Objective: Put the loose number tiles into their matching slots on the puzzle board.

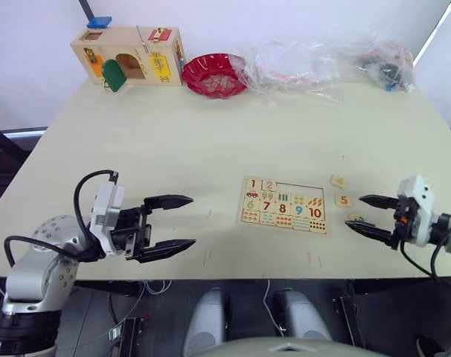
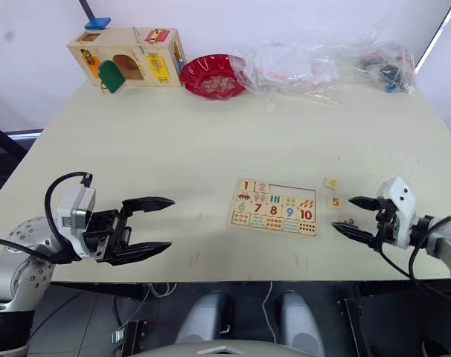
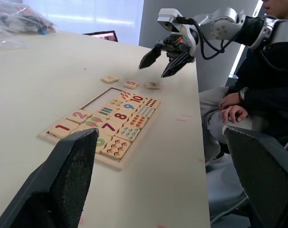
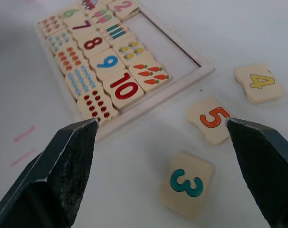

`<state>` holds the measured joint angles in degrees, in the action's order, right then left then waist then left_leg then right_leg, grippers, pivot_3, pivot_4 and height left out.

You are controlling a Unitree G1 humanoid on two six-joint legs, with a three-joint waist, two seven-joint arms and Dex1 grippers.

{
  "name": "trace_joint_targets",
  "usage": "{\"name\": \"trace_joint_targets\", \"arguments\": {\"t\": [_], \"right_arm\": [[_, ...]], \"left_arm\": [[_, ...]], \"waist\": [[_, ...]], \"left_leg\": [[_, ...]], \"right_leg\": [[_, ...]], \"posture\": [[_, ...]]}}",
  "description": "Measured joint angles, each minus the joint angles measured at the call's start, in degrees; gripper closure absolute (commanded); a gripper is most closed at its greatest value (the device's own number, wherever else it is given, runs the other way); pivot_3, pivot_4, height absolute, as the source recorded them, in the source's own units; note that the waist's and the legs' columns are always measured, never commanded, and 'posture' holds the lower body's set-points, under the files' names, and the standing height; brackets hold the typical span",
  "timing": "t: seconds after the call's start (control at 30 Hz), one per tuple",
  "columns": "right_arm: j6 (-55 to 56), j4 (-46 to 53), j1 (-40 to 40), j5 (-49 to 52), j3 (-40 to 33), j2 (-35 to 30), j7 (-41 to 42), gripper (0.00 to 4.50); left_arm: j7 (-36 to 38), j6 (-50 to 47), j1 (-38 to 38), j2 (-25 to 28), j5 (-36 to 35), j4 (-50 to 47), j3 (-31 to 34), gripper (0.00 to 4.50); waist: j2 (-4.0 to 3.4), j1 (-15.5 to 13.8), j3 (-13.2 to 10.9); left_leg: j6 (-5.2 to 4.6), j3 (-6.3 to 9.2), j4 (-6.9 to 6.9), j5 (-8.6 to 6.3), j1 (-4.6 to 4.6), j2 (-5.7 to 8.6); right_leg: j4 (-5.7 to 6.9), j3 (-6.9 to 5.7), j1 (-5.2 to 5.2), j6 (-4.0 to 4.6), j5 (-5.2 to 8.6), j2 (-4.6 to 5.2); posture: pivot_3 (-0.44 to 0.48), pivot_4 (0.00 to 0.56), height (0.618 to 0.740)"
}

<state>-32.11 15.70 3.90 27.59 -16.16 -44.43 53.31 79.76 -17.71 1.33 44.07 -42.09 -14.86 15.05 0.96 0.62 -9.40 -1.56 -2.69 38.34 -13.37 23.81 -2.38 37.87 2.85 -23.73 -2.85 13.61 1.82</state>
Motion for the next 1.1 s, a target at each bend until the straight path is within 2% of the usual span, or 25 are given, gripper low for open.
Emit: {"name": "trace_joint_targets", "arguments": {"t": [0.03, 0.1, 0.33, 0.83, 0.93, 1.03, 1.07, 1.1], "right_arm": [[-3.24, 4.69, 2.6, -0.61, -1.1, 3.48, -7.15, 0.0], [-6.42, 8.6, 4.73, -0.64, -1.79, 6.43, -12.96, 0.0], [-11.62, 16.21, 10.11, -1.84, -2.81, 13.55, -25.99, 0.0], [-14.03, 17.46, 11.21, -2.09, -1.77, 15.9, -31.53, 0.0], [-14.02, 17.5, 11.19, -2.03, -1.78, 16.65, -32.36, 0.94], [-14.04, 17.5, 11.22, -2.02, -1.78, 16.69, -32.55, 2.31], [-14.04, 17.5, 11.26, -2.03, -1.76, 16.69, -32.54, 2.58], [-14.02, 17.5, 11.3, -2.06, -1.69, 16.65, -32.47, 3.21]], "left_arm": [[0.02, -0.01, -0.26, 0.0, -0.27, 0.02, 0.04, 0.05], [0.07, -0.02, -0.69, 0.0, -0.43, 0.02, 0.02, 0.05], [1.71, -0.34, -1.06, 0.19, -1.11, 0.15, 0.0, 0.05], [6.73, 1.22, -3.1, 1.08, -1.81, 5.61, 0.36, 0.05], [6.72, 1.44, -3.09, 1.24, -1.81, 5.61, 0.38, 0.0], [6.71, 1.73, -3.05, 1.25, -1.81, 5.61, 0.38, 0.0], [6.7, 1.78, -3.05, 1.25, -1.81, 5.61, 0.38, 0.0], [6.69, 1.81, -3.05, 1.25, -1.79, 5.61, 0.38, 0.0]], "waist": [[0.0, 0.0, 0.0], [-0.01, -0.01, 0.0], [0.0, 0.1, 0.0], [-0.01, 0.19, 0.0], [0.0, 0.19, 0.0], [0.0, 0.19, 0.0], [0.0, 0.19, 0.0], [0.0, 0.19, 0.0]], "left_leg": [[0.0, 0.01, -0.01, 0.0, 0.02, -0.01], [0.0, 0.01, -0.01, 0.0, 0.02, -0.03], [0.0, 0.01, -0.02, 0.0, 0.02, -0.19], [-0.01, 0.06, -0.06, -0.01, 0.03, -0.26], [-0.01, 0.06, -0.06, -0.01, 0.02, -0.27], [-0.01, 0.07, -0.07, -0.01, 0.03, -0.28], [-0.01, 0.07, -0.07, -0.01, 0.03, -0.28], [-0.01, 0.07, -0.07, -0.01, 0.03, -0.28]], "right_leg": [[0.0, 0.01, -0.02, 0.0, 0.0, 0.01], [0.0, 0.06, -0.05, -0.02, 0.01, 0.04], [-0.01, 0.11, -0.08, -0.21, 0.13, 0.03], [-0.05, 0.17, -0.14, -0.23, 0.14, 0.03], [-0.06, 0.17, -0.14, -0.23, 0.14, 0.03], [-0.06, 0.17, -0.15, -0.23, 0.14, 0.03], [-0.06, 0.17, -0.15, -0.23, 0.14, 0.04], [-0.06, 0.17, -0.15, -0.23, 0.14, 0.04]], "posture": [[0.0, 0.15, 0.74], [0.0, 0.15, 0.74], [0.0, 0.15, 0.74], [0.0, 0.15, 0.74], [0.0, 0.15, 0.74], [0.0, 0.15, 0.74], [0.0, 0.15, 0.74], [0.0, 0.15, 0.74]]}}
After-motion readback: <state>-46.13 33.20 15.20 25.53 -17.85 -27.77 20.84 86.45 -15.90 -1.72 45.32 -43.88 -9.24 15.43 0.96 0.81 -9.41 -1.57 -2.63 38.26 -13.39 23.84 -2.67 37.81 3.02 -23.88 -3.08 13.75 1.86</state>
